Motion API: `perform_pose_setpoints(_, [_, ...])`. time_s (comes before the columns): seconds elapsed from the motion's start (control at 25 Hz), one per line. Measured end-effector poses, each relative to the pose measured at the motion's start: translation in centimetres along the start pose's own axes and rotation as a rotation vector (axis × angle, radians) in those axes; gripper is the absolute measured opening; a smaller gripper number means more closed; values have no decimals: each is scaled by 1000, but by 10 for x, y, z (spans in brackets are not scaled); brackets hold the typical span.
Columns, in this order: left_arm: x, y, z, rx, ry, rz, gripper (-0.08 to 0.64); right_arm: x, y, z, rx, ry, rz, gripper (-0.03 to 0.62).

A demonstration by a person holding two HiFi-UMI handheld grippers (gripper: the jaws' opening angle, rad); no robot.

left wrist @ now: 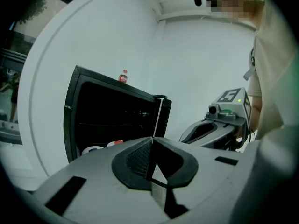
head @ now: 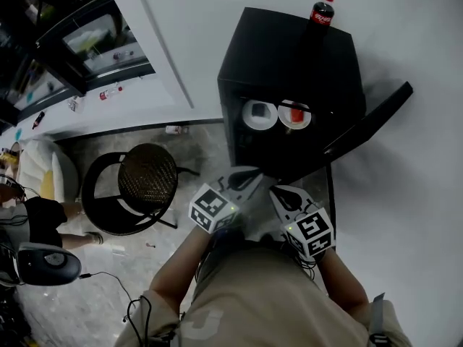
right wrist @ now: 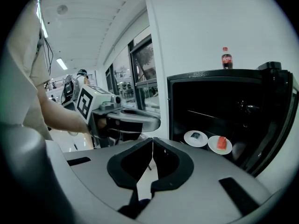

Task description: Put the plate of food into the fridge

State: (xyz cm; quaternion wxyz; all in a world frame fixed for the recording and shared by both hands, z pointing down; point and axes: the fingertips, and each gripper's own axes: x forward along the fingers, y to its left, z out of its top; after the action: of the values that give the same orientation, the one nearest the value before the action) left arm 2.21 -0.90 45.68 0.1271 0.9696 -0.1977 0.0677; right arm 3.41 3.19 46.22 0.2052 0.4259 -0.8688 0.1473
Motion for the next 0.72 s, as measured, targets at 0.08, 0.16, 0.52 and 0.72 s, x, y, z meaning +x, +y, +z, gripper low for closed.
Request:
perform_pose_setpoints(0.08, [2,-10,2,9,-2,14,12,-11,-4,-2,2,-11,0,23])
perform_pose_setpoints(0.16, [4,-19,3,26,0,30,12,-21,-9,-5,5,-21,1,23])
perform_pose_setpoints(0.52, [12,-68,16,59,-25,68,12,-63,-15,-16,-2,-60,19,20])
perform_pose_setpoints(0.72, [4,-93,21,64,-34,109,12,-79,-13,-22,10,-80,39,20])
